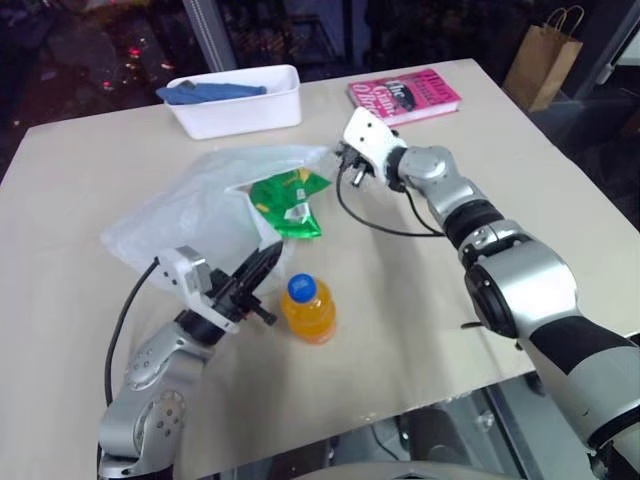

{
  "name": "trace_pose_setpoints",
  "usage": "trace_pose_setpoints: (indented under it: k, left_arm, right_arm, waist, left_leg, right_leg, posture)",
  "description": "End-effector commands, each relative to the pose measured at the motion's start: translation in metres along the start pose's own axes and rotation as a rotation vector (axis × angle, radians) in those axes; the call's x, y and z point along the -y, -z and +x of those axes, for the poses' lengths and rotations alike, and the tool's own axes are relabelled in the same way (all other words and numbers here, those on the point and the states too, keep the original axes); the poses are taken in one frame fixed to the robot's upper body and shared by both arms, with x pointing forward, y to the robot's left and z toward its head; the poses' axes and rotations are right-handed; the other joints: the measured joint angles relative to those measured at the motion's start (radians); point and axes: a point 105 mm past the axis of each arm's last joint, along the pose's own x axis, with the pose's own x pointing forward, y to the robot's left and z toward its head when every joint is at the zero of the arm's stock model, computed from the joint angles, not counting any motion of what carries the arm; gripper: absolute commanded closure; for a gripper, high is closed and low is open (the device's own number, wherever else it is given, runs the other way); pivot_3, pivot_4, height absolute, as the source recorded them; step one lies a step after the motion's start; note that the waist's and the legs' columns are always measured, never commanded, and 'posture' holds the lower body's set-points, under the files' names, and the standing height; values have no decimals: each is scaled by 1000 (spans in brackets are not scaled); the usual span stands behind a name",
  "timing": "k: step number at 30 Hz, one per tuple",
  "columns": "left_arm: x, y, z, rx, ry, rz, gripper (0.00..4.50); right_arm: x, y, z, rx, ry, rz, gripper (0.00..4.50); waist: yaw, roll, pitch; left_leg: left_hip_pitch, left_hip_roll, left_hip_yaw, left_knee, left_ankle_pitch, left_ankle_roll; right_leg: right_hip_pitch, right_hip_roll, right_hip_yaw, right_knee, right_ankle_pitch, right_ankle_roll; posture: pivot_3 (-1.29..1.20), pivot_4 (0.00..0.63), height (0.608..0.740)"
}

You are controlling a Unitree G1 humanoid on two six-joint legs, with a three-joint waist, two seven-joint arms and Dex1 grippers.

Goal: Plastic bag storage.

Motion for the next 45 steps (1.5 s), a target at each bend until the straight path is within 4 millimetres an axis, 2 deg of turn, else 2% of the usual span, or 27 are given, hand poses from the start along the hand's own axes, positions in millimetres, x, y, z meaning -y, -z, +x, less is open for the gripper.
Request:
trace_pose_setpoints:
  k: [1, 5, 10, 13, 16, 17, 20, 22, 25, 26, 30, 32, 34, 39, 45]
  left_arm:
    - [9, -9, 1, 22, 26, 34, 4500]
    - [6, -9, 4, 24, 24, 45, 4500]
    - [-17, -18, 11, 47, -24, 108, 4500]
    - [-32, -29, 13, 79, -54, 137, 4500]
    - [-40, -35, 15, 97, -59, 138, 4500]
    - [-41, -35, 17, 94, -53, 137, 4500]
    - [-41, -33, 19, 88, -34, 124, 4500]
    - [-40, -32, 21, 92, -22, 105, 4500]
    - [-36, -34, 25, 109, 4, 64, 4500]
    - [-34, -36, 26, 116, 13, 53, 4500]
    - [-31, -44, 27, 139, 22, 27, 4500]
    - [-30, -43, 26, 134, 20, 26, 4500]
    - [-30, -42, 25, 130, 15, 25, 4500]
    - [-26, -39, 23, 125, 7, 21, 4500]
    - [-26, -33, 17, 111, -20, 15, 4500]
  right_arm:
    - [17, -17, -2, 58, 66, 1, 4459]
    - [45, -6, -18, 31, 190, 49, 4459]
    - [89, 8, -54, 30, 297, 179, 4459]
    - [101, 19, -78, 10, 257, 215, 4459]
    - [101, 28, -101, -13, 176, 235, 4459]
    - [98, 28, -107, -17, 139, 261, 4459]
    - [78, 22, -119, -23, 32, 304, 3620]
    - [61, 18, -126, -33, -37, 301, 2620]
    - [53, 0, -142, 15, -88, 380, 1277]
    - [49, -7, -147, 42, -116, 392, 964]
    - [26, -44, -163, 198, -295, 462, 964]
    - [7, -64, -164, 256, -413, 531, 964]
    - [-14, -73, -158, 265, -495, 559, 964]
    - [-64, -61, -147, 178, -633, 529, 964]
    - [-101, -51, -151, 121, -796, 432, 964]
  waist:
    - [0, 0, 0]
    - [3, 0, 0]
    - [11, 0, 0]
    - [10, 0, 0]
    - [8, 0, 0]
    - [5, 0, 0]
    - [3, 0, 0]
    - [2, 0, 0]
    - [6, 0, 0]
    - [11, 0, 0]
    - [26, -1, 0]
    - [28, -1, 0]
    - [28, -1, 0]
    - [33, -3, -2]
    - [36, -3, -1]
  left_leg:
    - [0, 0, 0, 0, 0, 0]
    - [0, 0, 0, 0, 0, 0]
    - [0, -1, 0, 0, 0, 0]
    - [-1, -1, 0, 0, 0, 0]
    - [-1, -1, 0, 0, 0, 0]
    - [-1, -1, 0, 0, 0, 0]
    - [-1, 0, 1, 0, 0, 0]
    - [-1, 1, 1, 0, 0, 0]
    - [-1, 1, 1, 1, 0, 1]
    - [-1, 1, 1, 2, 0, 1]
    - [-1, 1, 0, 3, 0, 1]
    - [-1, 1, 0, 3, 0, 1]
    - [-1, 1, 0, 3, 0, 1]
    - [-1, 0, 0, 3, 0, 1]
    - [-2, 0, -1, 4, 0, 1]
  right_leg:
    - [0, 0, 0, 0, 0, 0]
    - [0, 0, 0, 0, 0, 0]
    - [0, 0, -1, 0, 0, 0]
    - [0, 0, 0, 0, 0, 0]
    - [0, 0, 0, -1, 0, 0]
    - [0, 0, 0, -1, 0, 0]
    - [0, 0, 1, -1, 0, 0]
    - [-1, 0, 1, 0, 0, 0]
    - [-1, 0, 1, 1, 0, 0]
    - [-1, 0, 1, 1, 0, 0]
    - [0, 0, 1, 2, 0, 0]
    - [0, 0, 0, 2, 0, 0]
    - [0, 0, 1, 2, 0, 0]
    - [0, -1, 0, 1, 0, 0]
    - [0, -2, -1, 2, 0, 0]
  posture:
    - [0, 150, 740]
    - [0, 150, 740]
    - [0, 150, 740]
    - [0, 150, 740]
    - [0, 150, 740]
    - [0, 150, 740]
    - [0, 150, 740]
    - [0, 150, 740]
    - [0, 150, 740]
    - [0, 150, 740]
    - [0, 150, 740]
    - [0, 150, 740]
    - [0, 150, 740]
    - [0, 150, 740]
    - [0, 150, 740]
